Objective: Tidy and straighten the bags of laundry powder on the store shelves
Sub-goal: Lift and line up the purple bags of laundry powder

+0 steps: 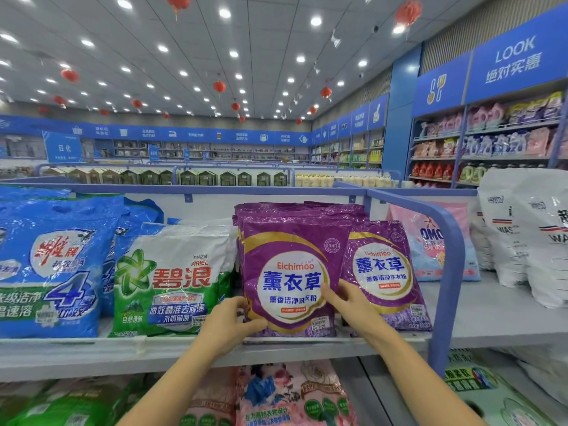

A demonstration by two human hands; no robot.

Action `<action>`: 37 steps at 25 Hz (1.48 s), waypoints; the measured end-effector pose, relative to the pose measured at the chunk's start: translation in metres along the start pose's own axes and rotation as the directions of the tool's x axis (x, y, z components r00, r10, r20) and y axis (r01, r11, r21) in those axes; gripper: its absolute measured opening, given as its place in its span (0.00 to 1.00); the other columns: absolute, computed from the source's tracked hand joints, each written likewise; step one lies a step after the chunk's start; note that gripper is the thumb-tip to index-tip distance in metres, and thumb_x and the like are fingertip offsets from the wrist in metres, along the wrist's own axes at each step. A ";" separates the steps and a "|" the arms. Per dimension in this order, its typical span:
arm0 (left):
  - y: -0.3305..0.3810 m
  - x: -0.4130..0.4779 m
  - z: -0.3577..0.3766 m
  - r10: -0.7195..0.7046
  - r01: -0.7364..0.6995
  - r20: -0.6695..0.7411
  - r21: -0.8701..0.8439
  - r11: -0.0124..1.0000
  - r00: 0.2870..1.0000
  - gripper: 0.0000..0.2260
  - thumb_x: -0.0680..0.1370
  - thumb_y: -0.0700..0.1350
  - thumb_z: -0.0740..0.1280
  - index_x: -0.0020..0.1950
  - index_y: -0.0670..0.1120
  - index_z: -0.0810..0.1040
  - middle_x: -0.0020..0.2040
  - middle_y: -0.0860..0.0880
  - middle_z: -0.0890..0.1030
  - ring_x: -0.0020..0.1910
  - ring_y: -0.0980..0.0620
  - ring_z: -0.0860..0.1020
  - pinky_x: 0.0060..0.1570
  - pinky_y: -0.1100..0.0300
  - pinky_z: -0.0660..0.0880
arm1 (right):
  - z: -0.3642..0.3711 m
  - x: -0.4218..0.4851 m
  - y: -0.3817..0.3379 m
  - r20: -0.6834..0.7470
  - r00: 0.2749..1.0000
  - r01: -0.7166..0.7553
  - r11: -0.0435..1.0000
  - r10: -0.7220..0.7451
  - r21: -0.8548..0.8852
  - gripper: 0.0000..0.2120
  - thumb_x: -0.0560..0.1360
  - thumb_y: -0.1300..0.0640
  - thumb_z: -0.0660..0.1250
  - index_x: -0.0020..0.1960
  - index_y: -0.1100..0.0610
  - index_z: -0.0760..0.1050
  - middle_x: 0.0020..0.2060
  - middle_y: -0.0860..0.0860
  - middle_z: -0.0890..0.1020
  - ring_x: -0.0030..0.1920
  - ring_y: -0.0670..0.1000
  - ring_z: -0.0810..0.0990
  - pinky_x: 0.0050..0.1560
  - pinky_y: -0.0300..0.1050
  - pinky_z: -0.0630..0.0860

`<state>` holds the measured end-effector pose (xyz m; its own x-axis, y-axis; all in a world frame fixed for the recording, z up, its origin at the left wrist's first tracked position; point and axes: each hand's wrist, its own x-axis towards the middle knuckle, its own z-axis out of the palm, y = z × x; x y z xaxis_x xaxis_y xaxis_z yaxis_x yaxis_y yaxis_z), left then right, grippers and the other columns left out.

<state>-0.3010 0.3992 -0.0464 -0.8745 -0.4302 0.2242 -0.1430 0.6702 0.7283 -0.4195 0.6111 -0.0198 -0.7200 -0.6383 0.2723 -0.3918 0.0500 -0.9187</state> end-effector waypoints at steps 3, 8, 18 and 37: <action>0.001 0.002 -0.001 0.020 -0.020 -0.001 0.002 1.000 1.000 0.13 0.69 0.51 0.74 0.46 0.44 0.80 0.38 0.54 0.78 0.38 0.57 0.73 0.41 0.60 0.70 | 0.010 0.009 0.000 -0.115 0.993 -0.007 0.994 0.020 0.107 0.07 0.76 0.54 0.63 0.46 0.55 0.78 0.41 0.45 0.84 0.39 0.39 0.83 0.36 0.30 0.75; 0.000 0.000 -0.004 0.024 -0.025 0.040 0.049 0.998 0.999 0.13 0.71 0.52 0.73 0.49 0.46 0.79 0.39 0.53 0.79 0.37 0.55 0.74 0.40 0.62 0.71 | 0.014 0.023 -0.001 -0.113 0.989 -0.078 0.990 0.091 0.114 0.09 0.76 0.51 0.65 0.43 0.56 0.77 0.42 0.49 0.84 0.40 0.45 0.83 0.38 0.35 0.77; 0.021 0.005 0.006 0.015 -0.092 -0.261 -0.287 0.954 0.965 0.11 0.77 0.51 0.64 0.48 0.43 0.78 0.43 0.45 0.83 0.43 0.47 0.81 0.45 0.45 0.78 | 0.014 0.021 -0.001 -0.318 0.948 0.029 1.000 -0.030 -0.007 0.16 0.75 0.47 0.63 0.35 0.58 0.73 0.29 0.49 0.79 0.30 0.46 0.77 0.30 0.34 0.71; 0.021 -0.016 0.022 0.165 -0.217 -0.620 -0.008 0.976 0.767 0.25 0.73 0.65 0.58 0.59 0.47 0.67 0.53 0.50 0.73 0.52 0.51 0.72 0.53 0.55 0.71 | -0.026 -0.028 0.026 -0.436 0.876 0.046 0.936 -0.206 -0.350 0.11 0.75 0.56 0.66 0.57 0.53 0.73 0.51 0.48 0.78 0.51 0.44 0.77 0.52 0.39 0.76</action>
<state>-0.2997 0.4333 -0.0491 -0.4065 -0.5945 0.6938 0.0536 0.7426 0.6676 -0.4241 0.6501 -0.0438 -0.7995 -0.2347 0.5529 -0.6004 0.2858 -0.7469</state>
